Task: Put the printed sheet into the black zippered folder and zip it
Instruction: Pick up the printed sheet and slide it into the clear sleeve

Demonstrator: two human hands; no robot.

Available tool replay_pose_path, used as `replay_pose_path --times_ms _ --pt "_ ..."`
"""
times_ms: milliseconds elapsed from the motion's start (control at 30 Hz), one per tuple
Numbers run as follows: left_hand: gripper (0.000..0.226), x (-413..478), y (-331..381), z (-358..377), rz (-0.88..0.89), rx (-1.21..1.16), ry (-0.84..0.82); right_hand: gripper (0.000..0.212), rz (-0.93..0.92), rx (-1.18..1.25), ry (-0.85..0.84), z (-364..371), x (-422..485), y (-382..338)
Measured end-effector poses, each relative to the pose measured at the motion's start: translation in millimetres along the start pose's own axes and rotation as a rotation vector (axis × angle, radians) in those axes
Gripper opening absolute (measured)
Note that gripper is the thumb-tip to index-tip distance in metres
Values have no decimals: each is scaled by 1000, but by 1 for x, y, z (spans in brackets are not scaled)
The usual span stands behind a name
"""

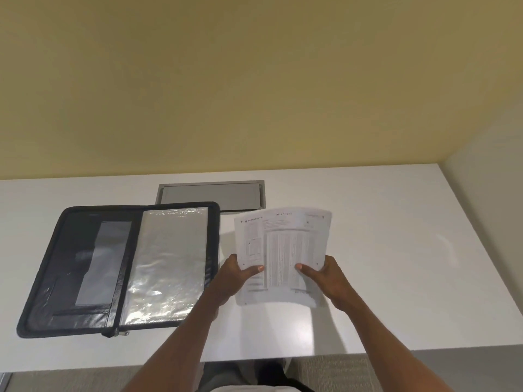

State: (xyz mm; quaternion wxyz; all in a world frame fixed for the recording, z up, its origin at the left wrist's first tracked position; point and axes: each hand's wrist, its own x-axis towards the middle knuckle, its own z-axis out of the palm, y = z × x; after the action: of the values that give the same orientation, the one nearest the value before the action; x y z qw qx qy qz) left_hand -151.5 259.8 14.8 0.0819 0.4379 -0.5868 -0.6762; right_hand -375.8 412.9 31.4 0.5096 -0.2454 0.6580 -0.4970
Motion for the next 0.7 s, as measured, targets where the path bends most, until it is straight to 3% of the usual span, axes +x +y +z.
replay_pose_path --times_ms 267,400,567,700 --pt "52 -24 -6 -57 -30 -178 -122 21 19 -49 -150 42 15 -14" --pt "37 -31 -22 -107 -148 -251 -117 25 62 -72 -157 71 27 -16" --pt "31 -24 -24 -182 -149 -217 63 30 89 -58 -113 104 42 -23" --pt "28 0 -15 -244 -85 107 356 32 111 -52 -70 125 56 -27"
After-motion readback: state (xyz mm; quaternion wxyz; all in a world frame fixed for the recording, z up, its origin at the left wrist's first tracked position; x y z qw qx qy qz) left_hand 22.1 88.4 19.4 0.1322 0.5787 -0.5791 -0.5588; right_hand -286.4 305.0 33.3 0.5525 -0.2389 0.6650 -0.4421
